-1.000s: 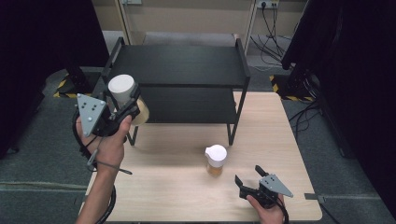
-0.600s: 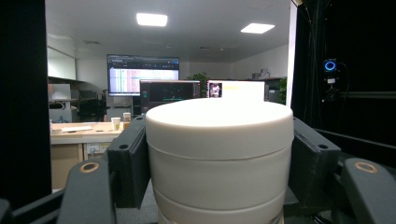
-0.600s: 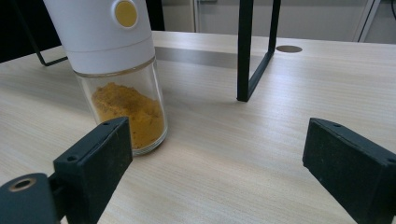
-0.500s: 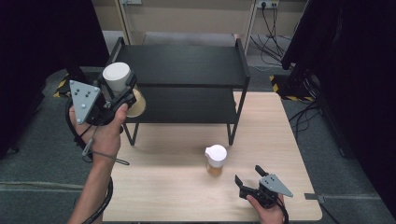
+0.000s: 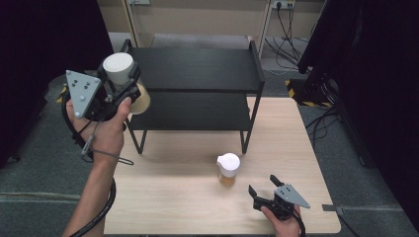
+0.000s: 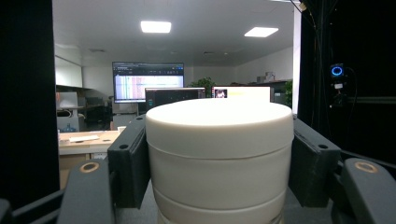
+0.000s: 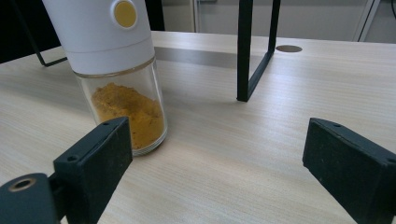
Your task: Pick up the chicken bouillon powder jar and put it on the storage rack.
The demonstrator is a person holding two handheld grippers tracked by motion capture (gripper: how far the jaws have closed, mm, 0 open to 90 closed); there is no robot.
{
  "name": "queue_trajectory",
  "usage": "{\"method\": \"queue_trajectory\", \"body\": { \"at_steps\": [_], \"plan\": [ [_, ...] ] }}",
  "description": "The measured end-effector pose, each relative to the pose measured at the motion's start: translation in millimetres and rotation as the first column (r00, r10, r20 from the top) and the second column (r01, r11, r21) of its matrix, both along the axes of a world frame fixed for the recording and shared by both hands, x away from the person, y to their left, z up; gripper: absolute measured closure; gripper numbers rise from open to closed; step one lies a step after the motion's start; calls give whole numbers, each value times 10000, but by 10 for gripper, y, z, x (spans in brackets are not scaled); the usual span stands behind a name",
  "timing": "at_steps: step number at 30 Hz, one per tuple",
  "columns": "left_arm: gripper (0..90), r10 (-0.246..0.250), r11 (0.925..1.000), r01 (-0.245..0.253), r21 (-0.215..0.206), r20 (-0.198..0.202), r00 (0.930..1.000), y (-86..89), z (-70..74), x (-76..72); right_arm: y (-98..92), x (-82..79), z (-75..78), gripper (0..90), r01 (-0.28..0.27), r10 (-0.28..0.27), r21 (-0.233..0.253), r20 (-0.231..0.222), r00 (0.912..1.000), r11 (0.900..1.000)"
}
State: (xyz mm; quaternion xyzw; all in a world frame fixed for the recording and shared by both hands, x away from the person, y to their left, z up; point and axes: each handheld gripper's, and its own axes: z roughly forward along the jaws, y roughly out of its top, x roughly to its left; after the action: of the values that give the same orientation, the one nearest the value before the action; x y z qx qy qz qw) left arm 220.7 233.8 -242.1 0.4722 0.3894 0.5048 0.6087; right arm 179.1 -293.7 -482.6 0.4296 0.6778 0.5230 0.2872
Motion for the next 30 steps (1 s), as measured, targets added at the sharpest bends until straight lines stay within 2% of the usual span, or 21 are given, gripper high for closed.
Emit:
{"method": "queue_trajectory", "body": {
  "at_steps": [14,18,27,30],
  "plan": [
    [337,261,9996,-262,73,152,9995,-36,121,143,-4,2,-5,86,8,-8,31,19,10000,10000],
    [337,333,9994,-332,-43,200,9992,-45,155,198,-4,2,-7,86,2,-3,35,30,10000,10000],
    [337,468,9987,-473,186,250,9986,-70,305,334,-11,1,-9,86,-23,23,41,40,10000,10000],
    [337,667,9973,-675,300,277,9974,-97,329,399,-15,4,-9,86,-31,31,60,33,10000,10000]
  ]
}}
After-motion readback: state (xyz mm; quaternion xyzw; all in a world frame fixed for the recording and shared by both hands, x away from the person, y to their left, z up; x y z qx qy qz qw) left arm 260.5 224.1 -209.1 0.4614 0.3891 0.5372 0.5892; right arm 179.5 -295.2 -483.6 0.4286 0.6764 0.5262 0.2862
